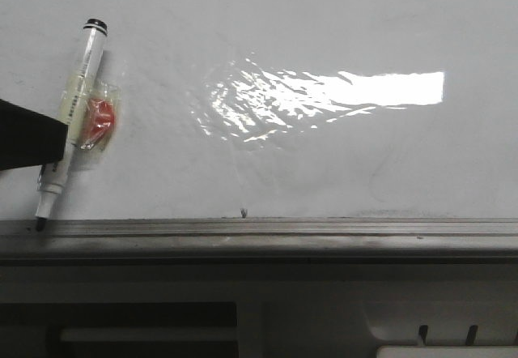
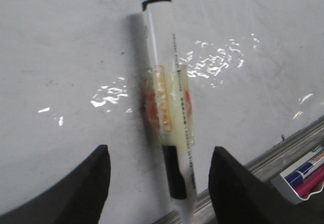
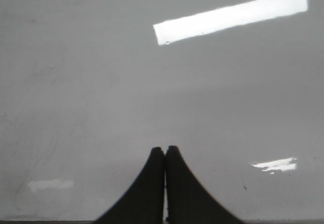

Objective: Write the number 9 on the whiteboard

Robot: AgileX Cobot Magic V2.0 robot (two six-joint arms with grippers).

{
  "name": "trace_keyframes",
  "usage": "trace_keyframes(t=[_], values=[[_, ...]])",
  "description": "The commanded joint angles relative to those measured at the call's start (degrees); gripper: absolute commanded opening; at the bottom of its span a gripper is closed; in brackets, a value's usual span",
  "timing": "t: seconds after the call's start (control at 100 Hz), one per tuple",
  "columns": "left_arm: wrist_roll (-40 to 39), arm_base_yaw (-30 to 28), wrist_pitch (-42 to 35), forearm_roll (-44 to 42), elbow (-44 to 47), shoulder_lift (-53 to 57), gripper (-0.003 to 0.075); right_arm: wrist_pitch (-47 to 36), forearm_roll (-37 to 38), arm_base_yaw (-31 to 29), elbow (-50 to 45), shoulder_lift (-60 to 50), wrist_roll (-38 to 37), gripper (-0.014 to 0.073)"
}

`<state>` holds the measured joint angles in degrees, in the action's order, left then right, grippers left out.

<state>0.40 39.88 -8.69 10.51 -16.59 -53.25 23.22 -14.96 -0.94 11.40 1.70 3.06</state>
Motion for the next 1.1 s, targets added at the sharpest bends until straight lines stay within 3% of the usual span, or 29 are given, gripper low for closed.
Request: trace_keyframes(t=[0.0,0.26,0.4,0.52,0.67,0.89,0.99,1.09], values=[[0.05,2.07,-8.04,0.47,-1.74,-0.83,0.0386,-4.33,-0.32,-0.17,1.79,1.35,0.19,-0.0069],[0.05,3.30,-10.36,0.47,-1.74,-4.73,0.0386,-7.17,-1.13,-0.14,1.79,1.35,0.19,-0.0069],[0.05,3.18,-11.30,0.47,-1.74,-6.81,0.0378,-6.77,-4.70,3.84,1.92,1.98,0.37,-0.0069],[0.05,3.08,-11.96,0.47,-1.74,-7.78,0.0251,-4.29,-4.26,7.90,3.14,6.13,1.65,-0.0069],[0.05,3.08,-11.82,0.47,-1.74,-8.24,-0.0018,-3.00,-4.26,13.98,6.63,13.87,8.59,-0.0069],[0.05,3.08,-11.74,0.07,-1.74,-8.24,-0.0020,1.13,-4.54,23.50,16.66,30.63,9.43,-0.0067],[0.05,3.43,-11.74,-4.05,-1.74,-8.24,-0.0020,0.84,-4.82,29.53,21.08,37.83,11.13,-0.0008],[0.05,4.12,-11.74,-9.69,-1.74,-8.24,-0.0020,-0.05,-4.82,37.28,25.09,44.36,13.56,0.0153]])
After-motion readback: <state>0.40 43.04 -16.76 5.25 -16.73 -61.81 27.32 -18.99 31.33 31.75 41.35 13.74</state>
